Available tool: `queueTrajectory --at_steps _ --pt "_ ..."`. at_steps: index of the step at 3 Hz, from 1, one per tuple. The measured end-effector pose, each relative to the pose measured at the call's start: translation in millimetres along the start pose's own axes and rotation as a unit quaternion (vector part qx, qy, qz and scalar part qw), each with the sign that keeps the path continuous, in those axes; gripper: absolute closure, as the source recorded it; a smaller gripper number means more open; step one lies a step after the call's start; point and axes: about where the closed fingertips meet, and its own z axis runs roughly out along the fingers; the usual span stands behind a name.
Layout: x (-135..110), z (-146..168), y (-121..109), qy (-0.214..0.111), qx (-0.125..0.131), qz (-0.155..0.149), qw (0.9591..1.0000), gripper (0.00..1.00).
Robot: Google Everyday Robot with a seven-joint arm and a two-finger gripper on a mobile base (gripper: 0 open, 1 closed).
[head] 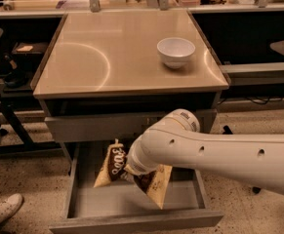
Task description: Pick brown chip bag from middle drawer and place on counter
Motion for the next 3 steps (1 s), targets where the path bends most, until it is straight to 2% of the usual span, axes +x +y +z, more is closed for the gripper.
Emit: queueTrajectory --at_steps 2,3 --pt "-12.0 -22.4 -7.0 -0.008 0.02 -0.004 0.9998 1.0" --pt "-44.4 -75.2 -16.9 -0.039 0.055 -0.023 0.9975 1.0"
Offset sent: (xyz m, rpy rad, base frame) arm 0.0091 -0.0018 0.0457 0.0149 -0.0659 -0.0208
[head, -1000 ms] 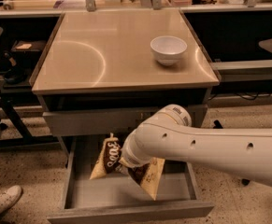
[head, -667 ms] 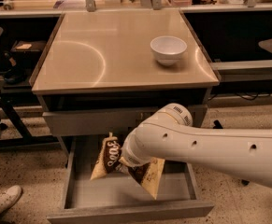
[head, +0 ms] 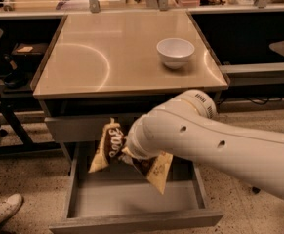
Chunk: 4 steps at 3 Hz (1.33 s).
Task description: Pick brown chip bag from middle drawer and place on counter
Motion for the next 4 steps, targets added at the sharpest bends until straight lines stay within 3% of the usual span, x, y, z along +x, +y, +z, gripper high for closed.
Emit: queueTrajectory --at_steps 2,3,4 --pt "-89.0 -103.3 -64.4 -0.029 0.085 -0.07 0.9935 1.0" --pt "-130.7 -130.1 -109.2 -0.035 0.102 -0.097 0.9895 1.0" --pt "-168.1 -136.9 -151.3 -0.046 0.104 -0.113 0.9871 1.0"
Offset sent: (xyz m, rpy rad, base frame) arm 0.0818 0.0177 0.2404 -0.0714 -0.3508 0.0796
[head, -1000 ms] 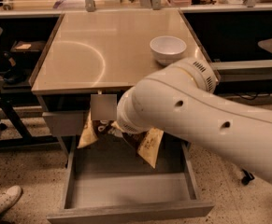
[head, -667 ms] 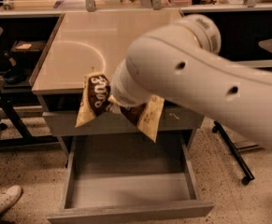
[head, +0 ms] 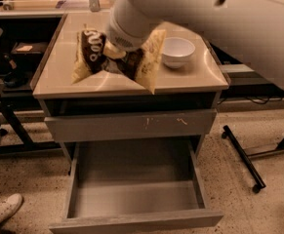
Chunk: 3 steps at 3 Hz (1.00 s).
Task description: Pick brown chip bag from middle drawer and place on counter
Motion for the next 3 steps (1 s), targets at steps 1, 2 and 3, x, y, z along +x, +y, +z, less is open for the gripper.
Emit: queueTrajectory --at_steps 1,2,3 --pt "-28.5 20.7 -43.0 -0.031 -0.006 -0.009 0.9995 1.0" --pt "-54.9 57.0 -72.0 -0.057 -0.023 -0.01 0.998 1.0" --pt "-72.1 97.7 -83.0 -0.076 -0.048 -0.007 0.9959 1.0"
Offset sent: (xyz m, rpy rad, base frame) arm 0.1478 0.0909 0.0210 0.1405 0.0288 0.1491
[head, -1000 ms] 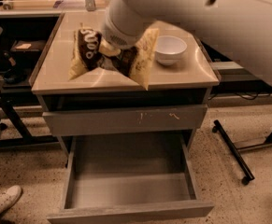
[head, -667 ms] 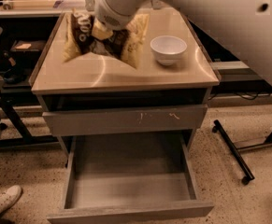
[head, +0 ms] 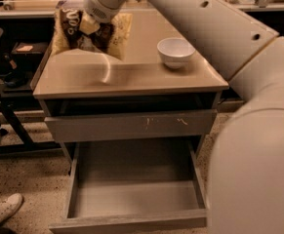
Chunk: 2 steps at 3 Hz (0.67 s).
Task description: Pick brown chip bag from middle drawer and place on counter
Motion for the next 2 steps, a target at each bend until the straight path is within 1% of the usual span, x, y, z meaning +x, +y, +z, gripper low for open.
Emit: queueTrajectory --at_steps 1,2 --pt "1.5 43.7 -1.0 -0.005 -0.031 0.013 0.9994 1.0" --pt "10.7 76.7 9.7 -0.002 -0.058 0.025 0.998 1.0"
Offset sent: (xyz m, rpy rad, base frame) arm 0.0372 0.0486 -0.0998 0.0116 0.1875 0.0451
